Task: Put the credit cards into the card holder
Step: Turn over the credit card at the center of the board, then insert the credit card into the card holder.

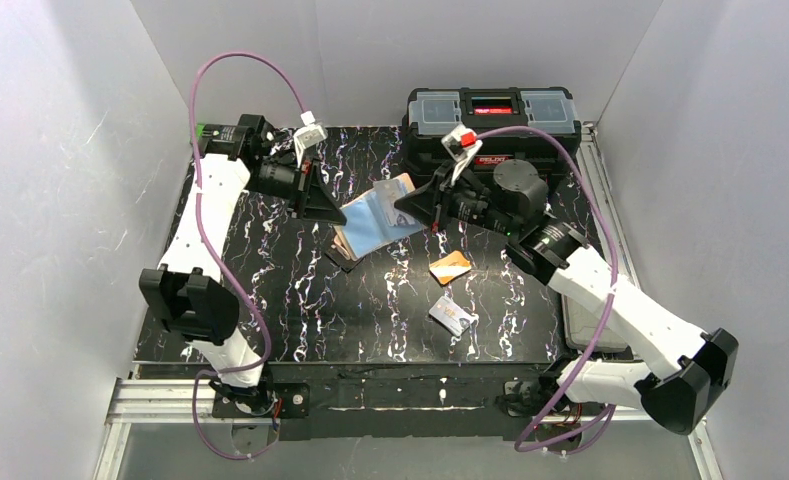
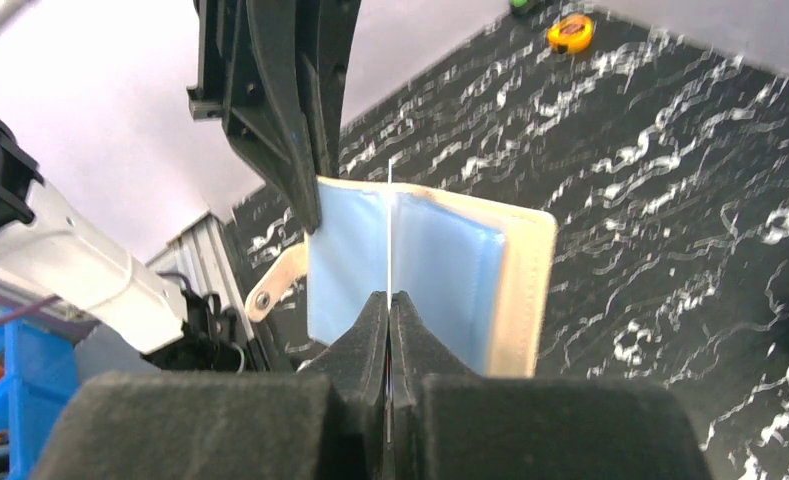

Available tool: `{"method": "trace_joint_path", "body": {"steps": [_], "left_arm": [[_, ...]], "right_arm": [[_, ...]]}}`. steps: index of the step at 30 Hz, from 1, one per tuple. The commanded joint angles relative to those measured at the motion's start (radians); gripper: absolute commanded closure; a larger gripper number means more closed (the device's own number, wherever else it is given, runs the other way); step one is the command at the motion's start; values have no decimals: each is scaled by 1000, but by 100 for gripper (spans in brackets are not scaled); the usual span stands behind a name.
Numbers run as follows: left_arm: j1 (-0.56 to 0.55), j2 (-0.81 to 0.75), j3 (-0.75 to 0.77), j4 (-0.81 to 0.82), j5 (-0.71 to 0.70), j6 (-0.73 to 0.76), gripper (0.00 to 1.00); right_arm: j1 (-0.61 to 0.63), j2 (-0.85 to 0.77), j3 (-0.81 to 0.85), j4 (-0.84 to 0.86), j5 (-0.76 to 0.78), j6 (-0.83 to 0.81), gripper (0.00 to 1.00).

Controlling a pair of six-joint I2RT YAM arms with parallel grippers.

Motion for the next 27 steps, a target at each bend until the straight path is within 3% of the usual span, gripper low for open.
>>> {"method": "trace_joint_path", "body": {"steps": [1,14,27], "left_arm": [[-9,-91,22,-14,158,-99,100],[-11,-285,-196,544,244,-591,100],[-12,-301,-228,608,229,-649,100]], "right_arm": [[10,-55,7,118,60,14,99],[28,-41,-13,199,35,82,99],[28,-45,-46,285,-8,143,99]]}}
